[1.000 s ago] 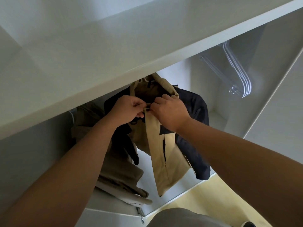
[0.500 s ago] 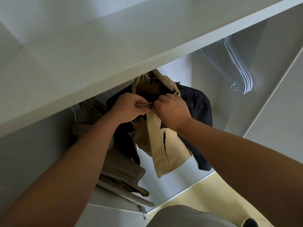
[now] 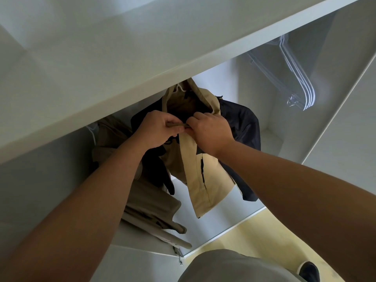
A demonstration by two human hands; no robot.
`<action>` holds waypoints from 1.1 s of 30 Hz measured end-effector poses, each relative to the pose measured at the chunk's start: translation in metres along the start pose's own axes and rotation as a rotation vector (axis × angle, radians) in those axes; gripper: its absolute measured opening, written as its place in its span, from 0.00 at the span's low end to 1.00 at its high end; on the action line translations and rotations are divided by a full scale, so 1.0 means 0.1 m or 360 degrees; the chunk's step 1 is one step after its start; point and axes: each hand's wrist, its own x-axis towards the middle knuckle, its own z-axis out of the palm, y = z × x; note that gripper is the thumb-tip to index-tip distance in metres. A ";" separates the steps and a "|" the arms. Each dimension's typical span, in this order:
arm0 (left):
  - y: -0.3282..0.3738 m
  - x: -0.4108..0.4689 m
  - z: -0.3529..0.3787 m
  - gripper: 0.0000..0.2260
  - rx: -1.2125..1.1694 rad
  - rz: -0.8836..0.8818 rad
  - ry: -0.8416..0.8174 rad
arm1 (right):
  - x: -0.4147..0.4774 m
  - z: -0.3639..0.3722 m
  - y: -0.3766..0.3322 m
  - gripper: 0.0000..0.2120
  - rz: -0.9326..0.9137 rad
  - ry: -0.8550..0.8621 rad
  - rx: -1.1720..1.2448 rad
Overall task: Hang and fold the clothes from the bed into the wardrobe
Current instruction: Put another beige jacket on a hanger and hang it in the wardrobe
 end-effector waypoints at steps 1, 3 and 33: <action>-0.01 0.00 -0.01 0.07 0.0000 -0.0007 -0.0005 | 0.01 0.01 0.00 0.16 0.0005 -0.0015 0.0008; -0.03 0.00 -0.02 0.08 -0.0006 -0.0025 -0.0014 | 0.03 0.02 -0.01 0.16 -0.0004 -0.0016 0.0028; -0.26 0.13 0.07 0.06 0.0414 -0.0149 -0.0087 | 0.11 0.12 0.22 0.12 -0.0017 -0.0171 0.0285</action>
